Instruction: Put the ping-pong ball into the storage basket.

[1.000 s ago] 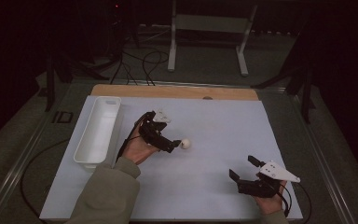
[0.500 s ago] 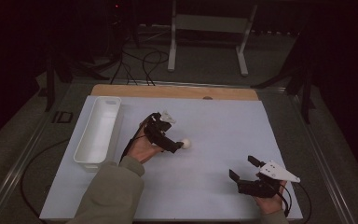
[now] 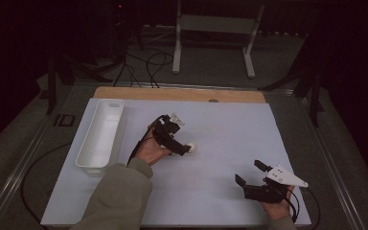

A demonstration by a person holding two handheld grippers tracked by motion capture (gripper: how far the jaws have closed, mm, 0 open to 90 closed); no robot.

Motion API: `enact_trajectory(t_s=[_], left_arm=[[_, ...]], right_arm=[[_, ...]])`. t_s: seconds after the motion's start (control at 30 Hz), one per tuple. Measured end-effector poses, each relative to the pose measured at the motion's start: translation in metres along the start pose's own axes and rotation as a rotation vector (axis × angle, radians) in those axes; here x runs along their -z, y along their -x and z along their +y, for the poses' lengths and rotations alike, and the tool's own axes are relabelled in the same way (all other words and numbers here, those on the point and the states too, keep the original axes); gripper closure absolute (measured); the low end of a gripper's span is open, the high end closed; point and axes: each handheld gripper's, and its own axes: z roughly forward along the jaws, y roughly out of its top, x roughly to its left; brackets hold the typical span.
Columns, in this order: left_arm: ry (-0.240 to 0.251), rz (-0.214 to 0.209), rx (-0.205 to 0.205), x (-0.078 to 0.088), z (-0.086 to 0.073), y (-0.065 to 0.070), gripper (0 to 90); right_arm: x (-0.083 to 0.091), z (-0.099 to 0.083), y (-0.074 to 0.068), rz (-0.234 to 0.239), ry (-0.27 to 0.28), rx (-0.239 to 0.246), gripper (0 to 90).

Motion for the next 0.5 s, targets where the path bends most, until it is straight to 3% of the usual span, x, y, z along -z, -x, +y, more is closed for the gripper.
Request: enact_trajectory(t_s=[0.5], left_arm=[[-0.040, -0.020, 0.010, -0.015, 0.007, -0.003, 0.0]], right_arm=[[0.000, 0.000, 0.000, 0.002, -0.003, 0.000, 7.2]])
